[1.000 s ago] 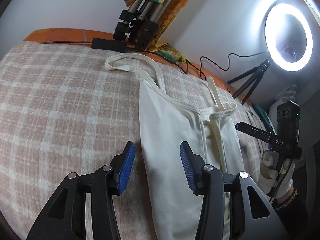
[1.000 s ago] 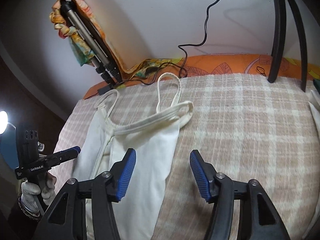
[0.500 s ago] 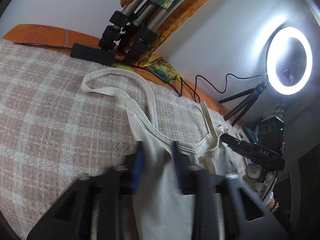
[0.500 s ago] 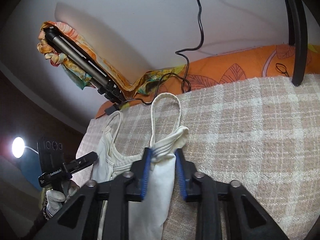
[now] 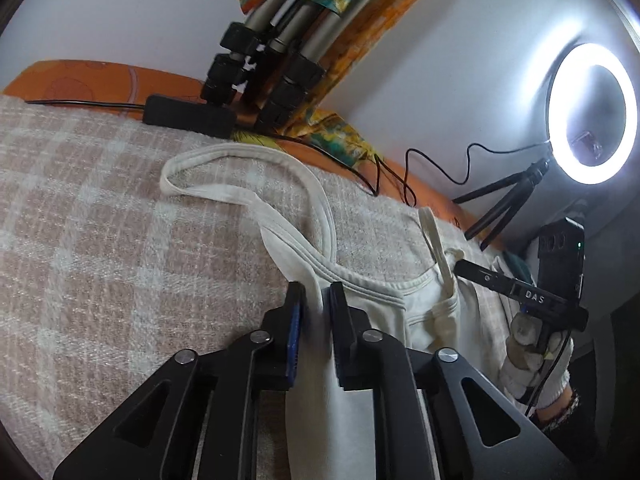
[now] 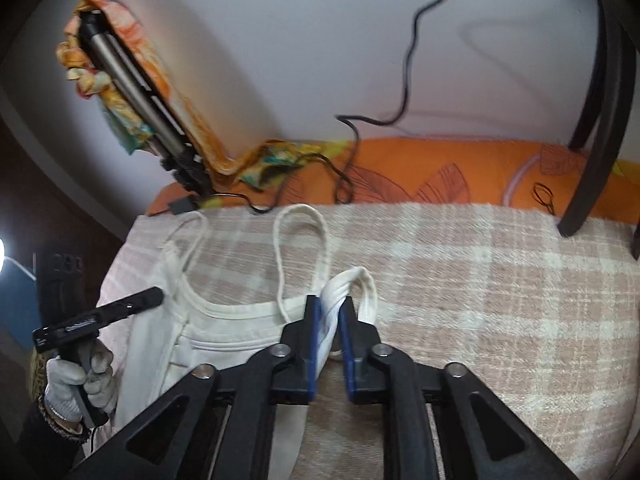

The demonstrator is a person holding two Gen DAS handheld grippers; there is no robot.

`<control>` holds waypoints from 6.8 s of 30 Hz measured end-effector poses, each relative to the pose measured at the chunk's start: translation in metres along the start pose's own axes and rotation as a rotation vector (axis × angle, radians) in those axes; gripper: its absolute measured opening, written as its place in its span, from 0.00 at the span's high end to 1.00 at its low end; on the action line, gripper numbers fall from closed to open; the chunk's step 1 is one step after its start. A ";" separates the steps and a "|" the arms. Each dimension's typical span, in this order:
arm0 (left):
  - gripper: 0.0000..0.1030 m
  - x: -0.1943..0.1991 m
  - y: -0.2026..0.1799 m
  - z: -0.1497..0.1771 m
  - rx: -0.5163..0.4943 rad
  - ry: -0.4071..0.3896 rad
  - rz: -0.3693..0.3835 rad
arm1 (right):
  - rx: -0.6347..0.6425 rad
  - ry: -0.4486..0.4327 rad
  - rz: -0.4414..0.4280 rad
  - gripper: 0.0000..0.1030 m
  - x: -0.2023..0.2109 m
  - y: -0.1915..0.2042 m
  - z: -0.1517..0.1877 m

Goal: Fold small clothes

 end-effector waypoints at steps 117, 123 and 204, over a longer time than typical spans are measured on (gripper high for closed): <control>0.87 0.179 -0.111 0.135 -0.588 0.126 0.000 | 0.348 0.097 0.040 0.76 0.195 0.131 0.216; 0.87 0.128 -0.094 0.124 -0.543 0.242 -0.044 | 0.206 0.044 0.069 0.74 0.167 0.108 0.183; 0.94 0.207 -0.072 0.165 -0.021 0.074 0.198 | -0.045 -0.095 -0.069 0.97 0.149 0.087 0.128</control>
Point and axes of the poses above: each gripper's, at about its wrist camera, not at the fingertips, and x roughly against the way its jaws point, y to its left, z to its underside, the point moved 4 cm from there along -x, roughly the way its jaws point, and after that the axes turned 8 degrees about -y, right-handed, at the moved point
